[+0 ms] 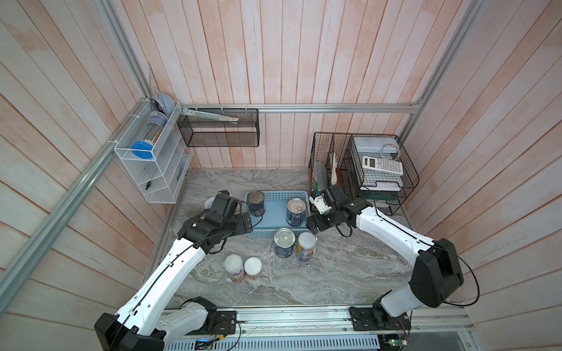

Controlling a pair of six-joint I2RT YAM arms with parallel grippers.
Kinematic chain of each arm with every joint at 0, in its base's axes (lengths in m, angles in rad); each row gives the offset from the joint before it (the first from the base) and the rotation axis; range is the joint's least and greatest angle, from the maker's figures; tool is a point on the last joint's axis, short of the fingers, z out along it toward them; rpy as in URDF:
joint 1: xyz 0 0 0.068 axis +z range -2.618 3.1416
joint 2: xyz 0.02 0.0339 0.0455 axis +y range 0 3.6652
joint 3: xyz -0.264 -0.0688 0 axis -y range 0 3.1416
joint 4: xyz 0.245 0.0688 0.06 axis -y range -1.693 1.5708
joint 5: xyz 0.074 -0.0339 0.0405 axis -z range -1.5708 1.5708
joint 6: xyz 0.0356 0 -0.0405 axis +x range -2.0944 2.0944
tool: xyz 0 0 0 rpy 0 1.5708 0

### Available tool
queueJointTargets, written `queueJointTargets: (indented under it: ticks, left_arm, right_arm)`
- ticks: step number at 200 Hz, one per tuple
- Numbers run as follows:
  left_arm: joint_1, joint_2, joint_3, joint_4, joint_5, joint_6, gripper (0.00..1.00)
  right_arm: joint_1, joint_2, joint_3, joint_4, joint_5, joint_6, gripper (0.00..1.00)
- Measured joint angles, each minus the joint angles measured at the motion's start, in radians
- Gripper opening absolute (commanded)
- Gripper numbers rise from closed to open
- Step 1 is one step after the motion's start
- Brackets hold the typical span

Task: Put the canned food in the basket
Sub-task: Place the canned food in the basket, then pick up the canned food from the center of the board.

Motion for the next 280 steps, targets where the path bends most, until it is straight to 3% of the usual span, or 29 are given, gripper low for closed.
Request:
queueJointTargets:
  ticks: [23,95,196,232,261,280]
  left_arm:
    - [0.0,-0.053,-0.115,-0.052,-0.004,-0.063,1.0]
    - [-0.013,-0.126,-0.282,-0.046,0.044,-0.176,1.0]
    - [-0.063,-0.135,-0.38,-0.016,0.137,-0.211,1.0]
    - [-0.068,-0.135,-0.385,-0.017,0.134,-0.217,0.87]
    - [-0.068,-0.128,-0.378,-0.034,0.106,-0.2,0.64]
    - [-0.068,-0.121,-0.368,-0.051,0.096,-0.192,0.57]
  right_arm:
    - [0.0,-0.006,-0.01,0.004,-0.008,0.004,0.98]
    - [0.002,-0.047,-0.037,0.017,-0.014,0.023,0.98]
    - [0.002,-0.046,-0.046,0.021,-0.015,0.023,0.98]
    - [0.002,-0.034,-0.046,0.027,-0.016,0.023,0.98]
    - [0.004,-0.019,-0.046,0.037,-0.017,0.023,0.98]
    - [0.004,-0.019,-0.046,0.04,-0.017,0.023,0.98]
